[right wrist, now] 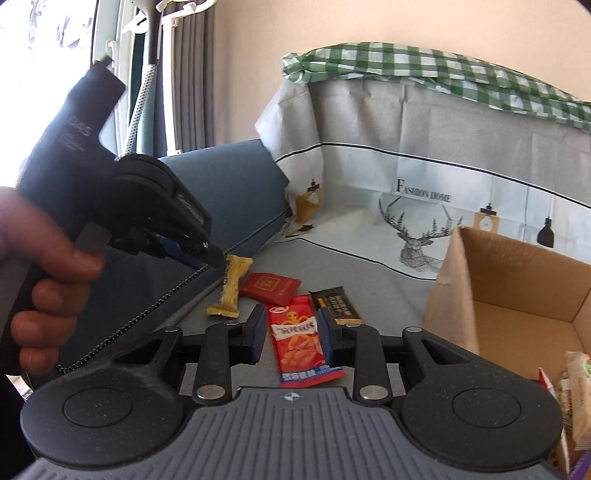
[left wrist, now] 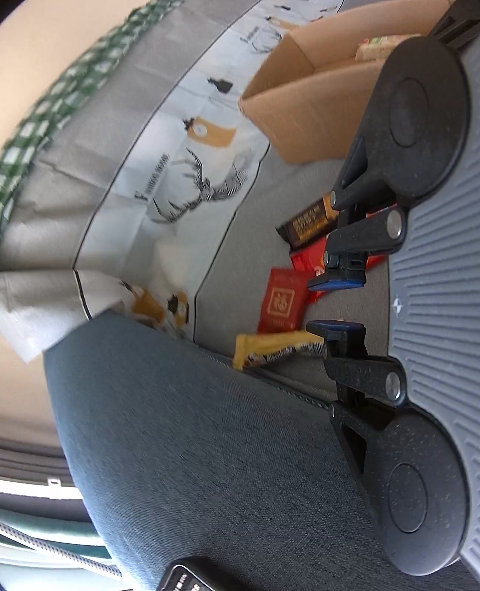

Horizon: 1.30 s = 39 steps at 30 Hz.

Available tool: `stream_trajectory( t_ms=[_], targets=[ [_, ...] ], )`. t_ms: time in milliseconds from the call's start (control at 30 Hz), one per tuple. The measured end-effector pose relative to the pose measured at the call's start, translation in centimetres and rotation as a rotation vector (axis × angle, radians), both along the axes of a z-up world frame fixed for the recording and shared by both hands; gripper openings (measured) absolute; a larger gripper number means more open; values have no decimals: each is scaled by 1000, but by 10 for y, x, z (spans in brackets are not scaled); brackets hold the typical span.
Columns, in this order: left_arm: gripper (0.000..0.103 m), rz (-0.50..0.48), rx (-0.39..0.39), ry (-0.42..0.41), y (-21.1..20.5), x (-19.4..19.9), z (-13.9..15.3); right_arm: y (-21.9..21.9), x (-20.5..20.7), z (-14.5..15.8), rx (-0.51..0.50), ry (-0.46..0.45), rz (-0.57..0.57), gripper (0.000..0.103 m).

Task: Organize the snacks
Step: 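Withdraw both grippers from the box toward the remaining snacks, then grasp the yellow wafer bar with the left gripper while the right grasps the red spicy bag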

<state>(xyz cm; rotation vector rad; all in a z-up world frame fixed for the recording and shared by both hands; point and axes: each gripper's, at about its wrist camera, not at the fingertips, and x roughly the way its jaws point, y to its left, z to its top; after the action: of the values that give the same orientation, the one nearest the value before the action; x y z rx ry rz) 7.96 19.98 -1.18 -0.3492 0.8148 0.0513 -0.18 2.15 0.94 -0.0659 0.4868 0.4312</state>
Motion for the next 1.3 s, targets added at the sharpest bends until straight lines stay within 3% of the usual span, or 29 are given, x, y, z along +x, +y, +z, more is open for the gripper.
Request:
stream_trajectory(
  t_ms=[233, 700, 1000, 1167, 1300],
  targets=[
    [18, 34, 17, 45, 5, 10, -8, 12, 7, -19, -40, 31, 28, 33],
    [21, 58, 15, 101, -1, 33, -22, 28, 54, -53, -25, 147, -13, 59],
    [39, 64, 56, 147, -11, 56, -38, 39, 84, -74, -87, 184, -50, 78],
    [51, 83, 55, 179, -14, 70, -49, 39, 101, -86, -85, 235, -69, 82],
    [54, 95, 63, 202, -15, 80, -58, 37, 109, -92, -80, 256, -88, 83]
  ],
)
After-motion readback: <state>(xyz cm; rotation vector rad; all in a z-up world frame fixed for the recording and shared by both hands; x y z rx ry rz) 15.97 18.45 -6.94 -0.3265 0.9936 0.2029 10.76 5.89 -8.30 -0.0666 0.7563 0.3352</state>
